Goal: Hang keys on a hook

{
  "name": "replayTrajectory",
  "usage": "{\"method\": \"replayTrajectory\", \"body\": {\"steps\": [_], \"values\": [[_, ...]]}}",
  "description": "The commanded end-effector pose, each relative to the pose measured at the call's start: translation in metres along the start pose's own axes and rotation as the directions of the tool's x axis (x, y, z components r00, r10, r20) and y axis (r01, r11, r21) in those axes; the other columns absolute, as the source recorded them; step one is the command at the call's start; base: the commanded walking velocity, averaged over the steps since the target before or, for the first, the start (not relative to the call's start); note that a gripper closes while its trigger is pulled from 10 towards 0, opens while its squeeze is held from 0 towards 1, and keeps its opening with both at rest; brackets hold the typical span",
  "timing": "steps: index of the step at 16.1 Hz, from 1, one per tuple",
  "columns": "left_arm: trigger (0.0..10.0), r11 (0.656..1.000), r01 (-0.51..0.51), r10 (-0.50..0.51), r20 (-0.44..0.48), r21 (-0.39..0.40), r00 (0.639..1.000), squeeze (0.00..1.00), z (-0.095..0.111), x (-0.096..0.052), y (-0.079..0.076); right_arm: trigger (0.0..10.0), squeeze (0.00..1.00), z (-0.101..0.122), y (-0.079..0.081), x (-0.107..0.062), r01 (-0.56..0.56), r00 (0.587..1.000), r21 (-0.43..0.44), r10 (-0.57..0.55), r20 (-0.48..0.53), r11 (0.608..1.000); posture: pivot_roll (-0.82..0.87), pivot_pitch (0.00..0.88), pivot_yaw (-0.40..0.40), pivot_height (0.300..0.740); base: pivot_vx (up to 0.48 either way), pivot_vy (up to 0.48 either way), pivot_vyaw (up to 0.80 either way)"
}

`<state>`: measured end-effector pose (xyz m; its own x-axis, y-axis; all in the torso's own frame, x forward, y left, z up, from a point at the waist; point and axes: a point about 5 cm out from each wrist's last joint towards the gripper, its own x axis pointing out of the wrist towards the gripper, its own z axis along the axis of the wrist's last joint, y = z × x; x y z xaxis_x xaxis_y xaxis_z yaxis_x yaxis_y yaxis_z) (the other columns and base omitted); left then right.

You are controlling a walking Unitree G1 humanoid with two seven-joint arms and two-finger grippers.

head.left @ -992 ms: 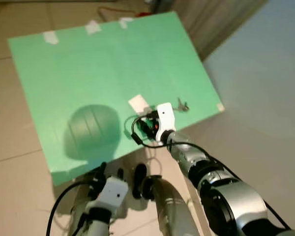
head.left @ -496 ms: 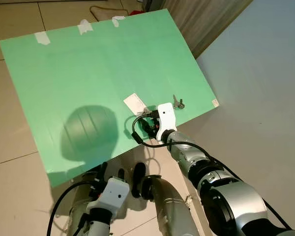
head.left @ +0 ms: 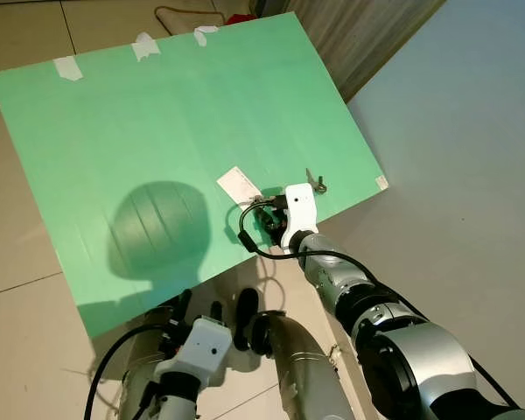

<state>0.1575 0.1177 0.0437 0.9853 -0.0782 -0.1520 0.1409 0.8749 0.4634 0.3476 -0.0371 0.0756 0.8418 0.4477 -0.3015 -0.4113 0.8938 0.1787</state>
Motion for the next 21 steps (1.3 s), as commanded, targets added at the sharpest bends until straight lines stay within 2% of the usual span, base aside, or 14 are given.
{"method": "replayTrajectory", "body": {"steps": [1,2,4,16,18,19,21], "values": [[10.0,0.999,0.030,-0.031,-0.024,-0.016,0.999,0.00,-0.001,-0.010,-0.012,10.0,0.00,-0.010,0.056,0.007,-0.106,0.993,0.087,0.109,-0.040,0.991,0.36,0.523,-0.331,0.740,0.000,0.000,0.00],[10.0,0.999,0.029,-0.030,-0.025,-0.016,0.999,0.00,-0.001,-0.010,-0.012,9.8,0.00,-0.009,0.057,0.007,-0.106,0.993,0.088,0.110,-0.037,0.990,0.36,0.524,-0.331,0.740,0.000,0.000,0.00],[10.0,0.999,0.028,-0.029,-0.027,-0.015,0.999,0.00,-0.001,-0.011,-0.012,0.0,0.00,-0.005,0.059,0.009,-0.108,0.994,0.089,0.111,-0.025,0.990,0.36,0.526,-0.334,0.740,0.000,0.000,0.00],[10.0,0.999,0.035,-0.036,-0.019,-0.011,0.999,0.00,0.000,-0.008,-0.016,0.0,0.00,-0.001,0.058,0.008,-0.125,0.992,0.132,0.123,0.025,0.983,0.33,0.529,-0.338,0.740,0.000,0.000,0.00],[10.0,0.999,0.043,-0.043,-0.010,-0.013,0.999,0.00,0.000,-0.003,-0.017,0.0,0.00,0.007,0.056,0.009,-0.133,0.990,0.134,0.126,0.055,0.982,0.30,0.498,-0.331,0.740,0.000,0.000,0.00],[10.0,0.998,0.067,-0.067,0.013,-0.013,0.998,0.00,0.002,0.006,-0.021,0.0,0.00,0.019,0.052,0.011,-0.136,0.987,0.128,0.124,0.099,0.982,0.27,0.447,-0.316,0.740,0.000,0.000,0.00],[10.0,0.996,0.094,-0.094,0.044,-0.006,0.995,0.00,0.005,0.017,-0.022,0.0,0.00,0.030,0.048,0.012,-0.133,0.984,0.124,0.116,0.136,0.983,0.26,0.418,-0.307,0.740,0.000,0.000,0.00]]}}
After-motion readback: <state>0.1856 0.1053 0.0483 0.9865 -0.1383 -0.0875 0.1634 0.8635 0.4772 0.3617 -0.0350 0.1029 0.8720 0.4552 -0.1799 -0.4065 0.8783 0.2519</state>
